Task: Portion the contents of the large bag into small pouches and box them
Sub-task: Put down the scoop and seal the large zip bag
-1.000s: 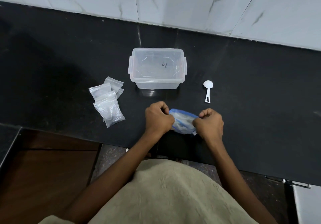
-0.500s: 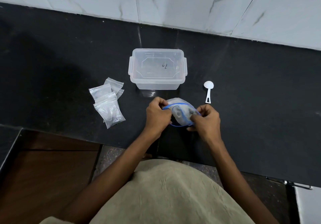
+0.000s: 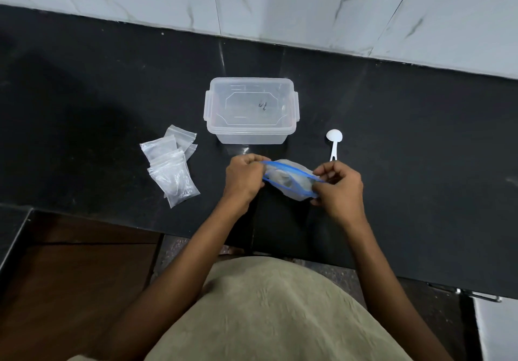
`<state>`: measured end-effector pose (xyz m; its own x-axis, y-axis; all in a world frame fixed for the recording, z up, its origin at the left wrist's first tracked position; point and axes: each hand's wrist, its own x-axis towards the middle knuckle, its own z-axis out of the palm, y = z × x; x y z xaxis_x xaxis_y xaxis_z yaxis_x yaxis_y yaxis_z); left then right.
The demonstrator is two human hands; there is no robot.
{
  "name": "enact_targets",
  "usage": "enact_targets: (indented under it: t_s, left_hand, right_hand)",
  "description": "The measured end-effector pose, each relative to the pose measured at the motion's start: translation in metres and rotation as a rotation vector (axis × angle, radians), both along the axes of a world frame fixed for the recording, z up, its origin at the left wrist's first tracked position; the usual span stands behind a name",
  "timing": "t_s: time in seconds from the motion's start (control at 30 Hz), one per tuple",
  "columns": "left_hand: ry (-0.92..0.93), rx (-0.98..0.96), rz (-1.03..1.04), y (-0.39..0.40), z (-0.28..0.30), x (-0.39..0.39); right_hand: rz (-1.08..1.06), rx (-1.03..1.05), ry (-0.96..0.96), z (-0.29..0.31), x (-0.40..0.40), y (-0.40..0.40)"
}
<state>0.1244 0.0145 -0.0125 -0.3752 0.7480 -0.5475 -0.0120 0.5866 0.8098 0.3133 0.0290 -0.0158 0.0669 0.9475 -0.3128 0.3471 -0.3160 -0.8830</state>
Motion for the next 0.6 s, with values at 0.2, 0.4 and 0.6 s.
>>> enact_targets:
  t_s: [0.2, 0.4, 0.6]
  left_hand:
    - [-0.044, 0.006, -0.026, 0.002, 0.001, -0.012]
    - [0.014, -0.025, 0.024, 0.002, -0.001, -0.024]
    - [-0.051, -0.076, -0.001, 0.004, 0.003, -0.026]
  right_hand:
    - [0.033, -0.100, 0.377, 0.006, 0.010, -0.001]
    - [0.091, 0.065, 0.434, 0.017, 0.017, 0.001]
    - [0.295, 0.145, 0.157, 0.017, 0.021, 0.005]
